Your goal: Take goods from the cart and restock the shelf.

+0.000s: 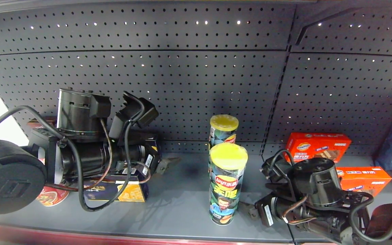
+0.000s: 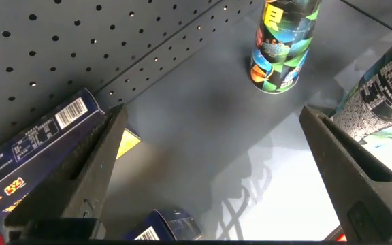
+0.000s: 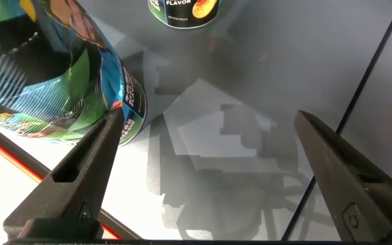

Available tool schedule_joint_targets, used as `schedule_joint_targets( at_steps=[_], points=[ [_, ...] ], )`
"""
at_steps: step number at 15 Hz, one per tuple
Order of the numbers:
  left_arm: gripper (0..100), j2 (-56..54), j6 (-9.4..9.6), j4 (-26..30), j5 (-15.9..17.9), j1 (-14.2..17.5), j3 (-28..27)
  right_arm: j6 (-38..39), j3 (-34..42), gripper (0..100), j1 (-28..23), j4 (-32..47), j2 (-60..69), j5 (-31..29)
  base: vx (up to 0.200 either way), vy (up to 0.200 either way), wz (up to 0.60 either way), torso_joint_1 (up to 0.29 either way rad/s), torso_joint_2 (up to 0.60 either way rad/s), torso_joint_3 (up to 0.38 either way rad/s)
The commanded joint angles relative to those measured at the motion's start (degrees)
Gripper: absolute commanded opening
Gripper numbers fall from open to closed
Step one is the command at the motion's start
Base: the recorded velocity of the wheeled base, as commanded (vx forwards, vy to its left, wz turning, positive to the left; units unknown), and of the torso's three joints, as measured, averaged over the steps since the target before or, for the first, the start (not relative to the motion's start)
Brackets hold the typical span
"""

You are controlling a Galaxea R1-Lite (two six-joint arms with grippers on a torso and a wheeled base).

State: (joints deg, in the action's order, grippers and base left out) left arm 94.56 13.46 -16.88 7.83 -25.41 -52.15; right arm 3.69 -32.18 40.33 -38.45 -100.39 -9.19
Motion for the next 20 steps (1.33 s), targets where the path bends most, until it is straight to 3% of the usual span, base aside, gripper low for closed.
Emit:
schedule_joint_targets(
  at_steps=[1, 6, 8, 10, 13, 14, 16, 17, 20],
  points=[
    [100, -0.08, -0.01, 0.01, 0.00, 0.00, 0.03, 0.00, 0.19, 100, -0.07, -0.05, 0.28, -0.04, 0.000, 0.000, 0.00, 0.000, 0.00, 0.000],
    [100, -12.56, -0.36, 0.18, 0.17, 0.00, 2.49, 2.63, 7.31, 100, -3.06, 0.13, 16.45, -0.48, 0.000, 0.000, 0.00, 0.000, 0.00, 0.000],
    [100, -17.31, -0.36, 0.01, 0.17, 0.09, 5.92, 2.72, 9.33, 100, -5.52, -0.13, 20.15, -0.39, 0.000, 0.000, 0.00, 0.000, 0.00, 0.000],
    [100, -28.29, -0.54, 0.01, 0.08, 0.36, 14.27, 2.63, 9.95, 100, -8.69, 0.22, 26.30, -0.65, 0.000, 0.000, 0.00, 0.000, 0.00, 0.000],
    [100, -39.81, -0.63, 0.71, 0.00, 7.56, 22.27, 2.11, 10.03, 100, -17.21, 0.22, 31.22, -0.56, 0.000, 0.000, 0.00, 0.000, 0.00, 0.000],
    [100, -46.93, -1.15, 0.80, -0.97, 12.49, 26.58, 2.11, 10.12, 100, -23.19, 0.39, 34.47, -0.48, 0.000, 0.000, 0.00, 0.000, 0.00, 0.000],
    [100, -56.42, -4.32, 0.98, -6.86, 13.98, 34.05, 2.11, 12.94, 100, -28.29, 0.57, 39.13, -0.56, 0.000, 0.000, 0.00, 0.000, 0.00, 0.000],
    [100, -60.99, -4.93, 2.29, -8.18, 13.98, 36.07, 2.02, 15.48, 100, -29.08, 1.10, 42.56, -0.65, 0.000, 0.000, 0.00, 0.000, 0.00, 0.000],
    [100, -71.71, -5.99, 13.63, -9.76, 17.50, 35.80, 0.00, 21.55, 100, -32.59, 8.21, 54.60, -1.62, 0.000, 0.000, 0.00, 0.000, 0.00, 0.000]
  ],
)
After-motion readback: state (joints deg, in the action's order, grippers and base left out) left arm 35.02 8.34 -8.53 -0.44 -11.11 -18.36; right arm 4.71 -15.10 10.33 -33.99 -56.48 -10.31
